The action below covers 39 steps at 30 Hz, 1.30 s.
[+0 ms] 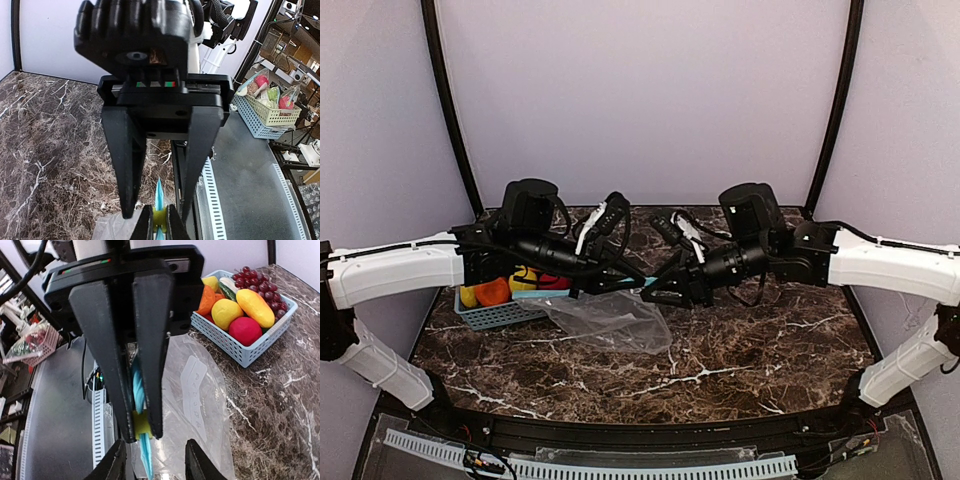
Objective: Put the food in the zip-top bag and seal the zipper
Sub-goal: Hold the zipper from the zipper food storage bag, then unzip the zipper of the food storage bag.
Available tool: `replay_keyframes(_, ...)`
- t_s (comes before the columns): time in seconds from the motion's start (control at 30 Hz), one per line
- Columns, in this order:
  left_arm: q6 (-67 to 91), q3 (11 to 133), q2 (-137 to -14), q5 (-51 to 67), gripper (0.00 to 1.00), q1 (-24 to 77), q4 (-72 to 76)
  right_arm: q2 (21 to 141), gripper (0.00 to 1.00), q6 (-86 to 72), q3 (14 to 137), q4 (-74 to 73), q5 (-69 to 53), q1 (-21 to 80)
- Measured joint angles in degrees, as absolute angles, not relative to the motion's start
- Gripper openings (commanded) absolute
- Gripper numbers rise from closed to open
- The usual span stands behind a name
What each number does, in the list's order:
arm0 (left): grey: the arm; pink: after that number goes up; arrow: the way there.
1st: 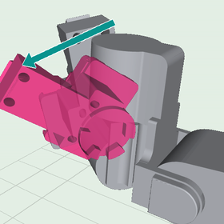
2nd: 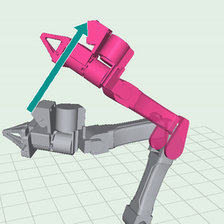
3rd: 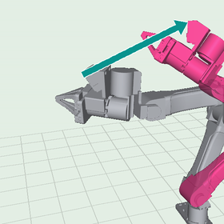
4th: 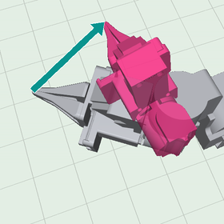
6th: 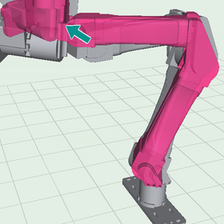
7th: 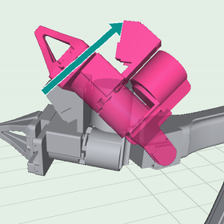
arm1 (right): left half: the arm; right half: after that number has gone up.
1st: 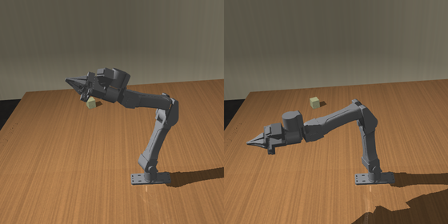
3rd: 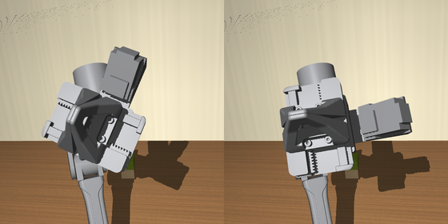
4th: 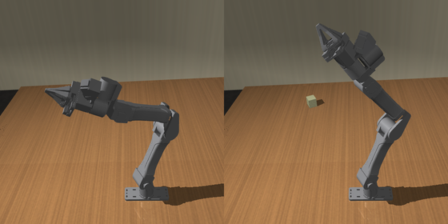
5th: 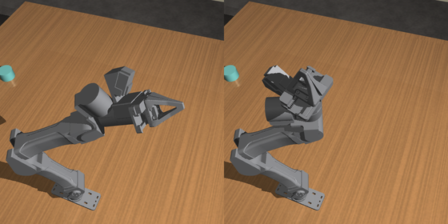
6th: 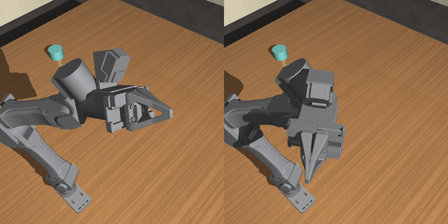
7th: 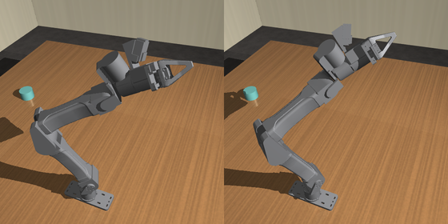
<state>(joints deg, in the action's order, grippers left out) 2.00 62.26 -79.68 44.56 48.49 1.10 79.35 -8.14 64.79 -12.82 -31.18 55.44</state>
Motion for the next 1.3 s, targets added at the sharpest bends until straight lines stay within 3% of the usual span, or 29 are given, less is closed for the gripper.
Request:
replay_keyframes(0.07, 2.2, 62.2, -79.7, 44.6, 0.01, 48.5, 1.2, 80.0, 0.06, -8.1, 64.8, -11.8, -31.8, 55.5)
replay_keyframes(0.13, 2.2, 62.1, -79.7, 44.5, 0.05, 48.5, 1.2, 80.3, 0.00, -8.1, 64.8, -11.4, -32.1, 55.6)
replay_keyframes(0.23, 2.0, 62.1, -79.5, 44.4, 0.41, 48.2, 1.2, 80.4, 0.00, -8.2, 64.8, -11.2, -32.0, 55.7)
replay_keyframes(0.3, 1.7, 62.1, -78.9, 43.8, 0.57, 47.9, 0.2, 80.3, 0.00, -7.9, 64.8, -11.5, -31.9, 55.7)
replay_keyframes(0.43, 1.3, 62.1, -76.5, 42.8, 0.68, 46.1, -1.0, 80.3, 0.00, -6.8, 65.3, -14.4, -31.9, 55.7)
replay_keyframes(0.77, 0.9, 67.0, -77.7, 47.7, 0.64, 43.8, -5.3, 80.3, 0.00, -3.6, 69.5, -22.2, -31.7, 55.7)
replay_keyframes(1.0, 1.3, 68.4, -83.7, 52.6, 0.50, 44.6, -8.8, 80.7, 0.00, -2.8, 70.8, -24.2, -31.7, 55.7)
replay_keyframes(1.3, 2.2, 68.5, -85.6, 56.0, 0.44, 45.6, -10.0, 82.7, 0.00, -1.9, 72.5, -25.4, -31.8, 55.7)
